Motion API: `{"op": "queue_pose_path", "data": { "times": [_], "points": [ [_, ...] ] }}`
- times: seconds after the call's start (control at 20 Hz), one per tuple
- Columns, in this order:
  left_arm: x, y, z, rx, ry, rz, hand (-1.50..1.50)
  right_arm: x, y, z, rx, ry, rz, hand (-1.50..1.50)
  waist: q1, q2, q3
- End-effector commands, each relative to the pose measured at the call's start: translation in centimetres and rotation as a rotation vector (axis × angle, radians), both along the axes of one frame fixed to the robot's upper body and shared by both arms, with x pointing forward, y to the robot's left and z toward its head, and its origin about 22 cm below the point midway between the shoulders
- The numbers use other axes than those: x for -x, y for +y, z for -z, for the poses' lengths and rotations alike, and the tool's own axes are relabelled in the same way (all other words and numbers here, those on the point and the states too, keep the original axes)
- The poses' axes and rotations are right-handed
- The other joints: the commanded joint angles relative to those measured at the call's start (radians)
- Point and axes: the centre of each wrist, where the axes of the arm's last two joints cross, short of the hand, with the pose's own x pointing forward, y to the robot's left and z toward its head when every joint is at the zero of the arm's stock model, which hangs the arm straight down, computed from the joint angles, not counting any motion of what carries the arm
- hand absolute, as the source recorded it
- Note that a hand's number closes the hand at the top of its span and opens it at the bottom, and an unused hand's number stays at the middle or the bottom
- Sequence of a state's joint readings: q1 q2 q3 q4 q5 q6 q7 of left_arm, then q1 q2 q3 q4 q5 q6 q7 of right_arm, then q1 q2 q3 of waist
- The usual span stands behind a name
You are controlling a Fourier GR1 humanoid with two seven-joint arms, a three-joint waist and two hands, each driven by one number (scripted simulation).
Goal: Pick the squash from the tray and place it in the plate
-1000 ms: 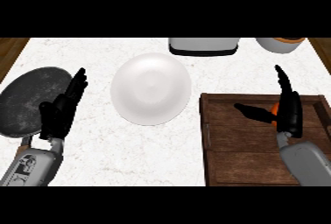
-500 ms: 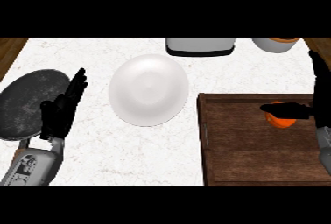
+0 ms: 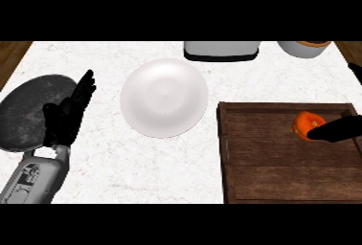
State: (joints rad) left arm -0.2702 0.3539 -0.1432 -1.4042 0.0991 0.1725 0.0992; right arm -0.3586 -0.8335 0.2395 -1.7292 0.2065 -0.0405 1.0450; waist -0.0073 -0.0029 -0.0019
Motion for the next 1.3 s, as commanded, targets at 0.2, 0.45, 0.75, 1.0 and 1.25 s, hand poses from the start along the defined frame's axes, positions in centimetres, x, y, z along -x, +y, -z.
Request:
{"op": "queue_pose_path", "data": {
  "times": [0.2,0.45,0.75,1.0,1.25],
  "points": [
    [-0.5,0.5,-0.7,-0.004,-0.004,0.005,0.00,-1.8,-0.8,-0.7,-0.035,0.134,0.057,-1.50,0.012,0.003,0.002],
    [0.9,-1.0,0.4,0.010,-0.012,0.002,0.00,-2.3,-1.9,1.8,-0.038,0.220,0.046,-1.50,0.014,0.003,0.002],
    [-0.5,-0.3,-0.7,-0.008,-0.006,-0.010,0.00,-2.3,-0.8,5.7,-0.020,0.325,0.039,-1.50,0.012,0.004,0.002],
    [-1.3,-2.2,0.1,-0.012,0.012,0.001,0.00,-2.7,-1.7,8.2,-0.025,0.343,0.029,-1.50,0.006,0.004,0.002],
    [1.4,0.7,1.1,0.004,-0.013,-0.009,0.00,-3.5,-3.9,10.6,-0.042,0.365,0.055,-1.50,0.015,0.004,0.002]
  ]
}}
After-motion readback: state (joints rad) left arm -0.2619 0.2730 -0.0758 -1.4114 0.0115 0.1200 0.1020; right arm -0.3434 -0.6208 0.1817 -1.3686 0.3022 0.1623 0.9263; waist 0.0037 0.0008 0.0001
